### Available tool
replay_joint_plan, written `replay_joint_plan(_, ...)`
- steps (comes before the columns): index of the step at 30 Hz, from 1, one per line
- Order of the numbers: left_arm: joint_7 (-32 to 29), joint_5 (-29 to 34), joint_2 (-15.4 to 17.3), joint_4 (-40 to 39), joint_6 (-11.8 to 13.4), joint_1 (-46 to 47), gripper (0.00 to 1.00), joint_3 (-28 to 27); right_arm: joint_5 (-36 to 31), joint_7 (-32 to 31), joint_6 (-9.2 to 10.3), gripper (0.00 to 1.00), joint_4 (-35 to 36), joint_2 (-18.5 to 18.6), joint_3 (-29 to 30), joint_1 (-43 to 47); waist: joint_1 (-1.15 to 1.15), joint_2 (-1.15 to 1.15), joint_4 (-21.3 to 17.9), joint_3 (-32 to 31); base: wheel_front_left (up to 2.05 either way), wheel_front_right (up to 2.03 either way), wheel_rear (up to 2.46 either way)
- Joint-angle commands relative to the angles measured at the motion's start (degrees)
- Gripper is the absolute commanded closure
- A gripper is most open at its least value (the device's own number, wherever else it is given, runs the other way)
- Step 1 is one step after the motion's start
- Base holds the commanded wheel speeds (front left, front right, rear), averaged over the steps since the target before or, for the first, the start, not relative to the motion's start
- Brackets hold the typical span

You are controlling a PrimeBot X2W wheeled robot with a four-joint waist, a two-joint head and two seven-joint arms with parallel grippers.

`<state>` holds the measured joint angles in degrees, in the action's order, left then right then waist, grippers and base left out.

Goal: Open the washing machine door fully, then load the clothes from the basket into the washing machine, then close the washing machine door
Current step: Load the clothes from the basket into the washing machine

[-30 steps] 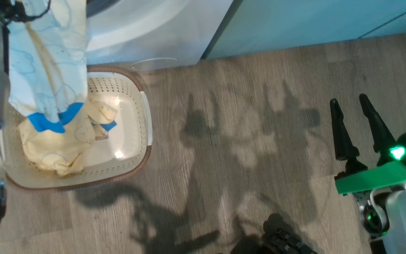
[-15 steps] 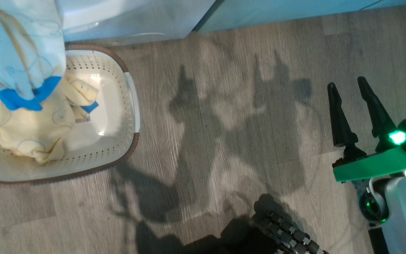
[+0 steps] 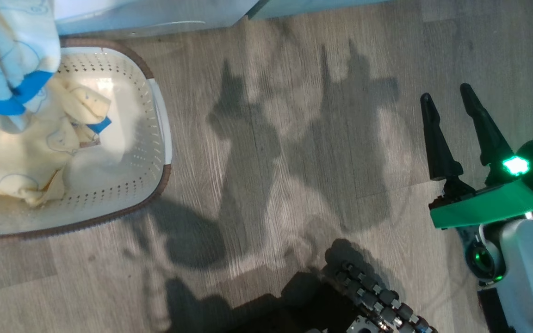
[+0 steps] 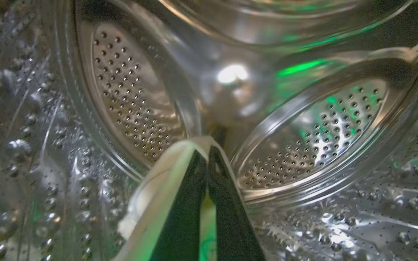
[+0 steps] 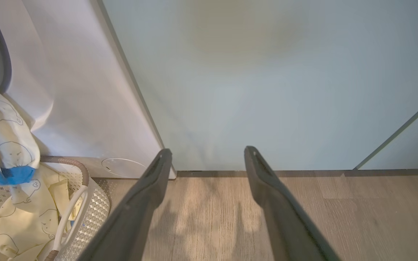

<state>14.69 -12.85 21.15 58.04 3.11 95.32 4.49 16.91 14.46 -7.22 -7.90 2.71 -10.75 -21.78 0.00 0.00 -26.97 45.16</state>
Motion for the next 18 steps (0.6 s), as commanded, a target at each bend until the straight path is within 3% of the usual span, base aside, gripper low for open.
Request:
replay_joint_plan(1, 0.3, 1.1, 2.3, -3.6, -0.4, 3.0, 1.00, 0.0, 0.6, 0.5, -0.26, 0.00, 1.6, 0.2, -0.8, 0.4, 0.00, 0.00, -0.3, 0.5, 0.00, 0.00, 0.00)
replay_joint_plan(15, 0.3, 3.7, 2.1, -16.4, -0.6, 2.3, 1.00, -4.5, 2.5, 0.5, -0.26, 0.00, 1.3, 0.2, -2.0, -0.7, 0.00, 0.00, -1.7, 2.5, 0.00, 0.00, 0.00)
replay_joint_plan(18, 0.3, 4.1, 1.8, -16.0, -1.3, 0.8, 1.00, -5.5, 2.9, 0.5, -0.26, 0.00, 1.3, 0.2, -2.2, -0.8, 0.00, 0.00, -1.8, 2.4, 0.00, 0.00, 0.00)
